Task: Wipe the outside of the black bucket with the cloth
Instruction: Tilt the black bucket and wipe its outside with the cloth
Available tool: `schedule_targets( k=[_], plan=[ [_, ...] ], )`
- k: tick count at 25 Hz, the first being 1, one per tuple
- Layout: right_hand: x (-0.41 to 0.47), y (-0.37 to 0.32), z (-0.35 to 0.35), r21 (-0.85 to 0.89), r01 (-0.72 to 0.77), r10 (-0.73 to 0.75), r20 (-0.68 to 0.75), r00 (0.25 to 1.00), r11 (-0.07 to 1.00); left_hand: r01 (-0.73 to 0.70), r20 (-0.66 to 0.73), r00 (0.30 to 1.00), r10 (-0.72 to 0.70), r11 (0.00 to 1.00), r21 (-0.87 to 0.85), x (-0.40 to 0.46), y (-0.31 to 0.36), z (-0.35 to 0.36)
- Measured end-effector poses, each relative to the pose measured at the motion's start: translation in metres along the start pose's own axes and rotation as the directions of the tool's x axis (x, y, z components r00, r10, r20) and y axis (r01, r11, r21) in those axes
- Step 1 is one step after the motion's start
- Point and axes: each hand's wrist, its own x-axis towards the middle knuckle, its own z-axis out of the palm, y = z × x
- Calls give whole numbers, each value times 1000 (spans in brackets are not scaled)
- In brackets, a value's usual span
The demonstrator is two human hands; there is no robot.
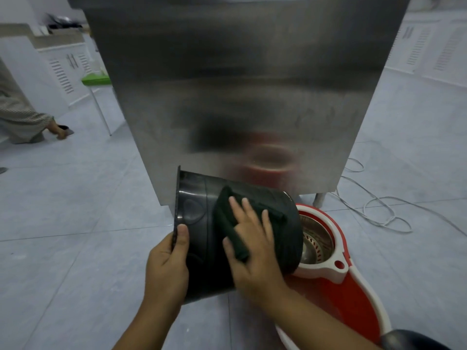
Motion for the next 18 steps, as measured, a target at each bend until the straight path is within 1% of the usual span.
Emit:
schedule_targets(
  k=[2,3,4,5,7,9,11,12,13,14,16,17,18],
  plan=[
    [13,18,-13,77,-196,202,-87,975,978,-14,5,1000,14,1000,3,-2,-1,0],
    [16,28,-17,114,-334,345,-102,933,936,-22,7,1000,22,1000,8,-4,-1,0],
    [16,39,-21,145,-462,478,-107,872,875,-29,10,1000,29,999,15,-4,-1,-1],
    [17,45,-26,186,-551,574,-106,812,813,-35,21,999,35,999,19,-3,-1,-1],
    [20,49,-35,314,-660,708,-60,704,682,-42,37,998,41,999,17,0,-2,-2],
    [25,46,-41,419,-748,821,11,571,515,-44,44,998,43,999,21,1,-3,-4],
    [26,48,-43,485,-788,888,48,457,380,-73,53,996,72,997,13,-1,-3,-7],
    [25,51,-43,530,-784,909,56,414,324,-98,74,993,97,995,16,-1,-3,-9],
    [25,54,-43,581,-766,924,62,377,274,-125,124,985,121,992,25,-1,-3,-11],
    [24,58,-41,632,-740,934,69,350,231,-133,186,975,125,990,34,1,-3,-14],
    [22,60,-40,694,-702,945,99,313,160,-92,270,960,72,994,63,7,-3,-20],
    [21,58,-40,709,-692,945,118,306,136,-93,278,958,68,993,78,9,-4,-22],
    [19,60,-39,718,-684,942,127,311,129,-123,274,957,93,988,92,10,-3,-24]
  ],
)
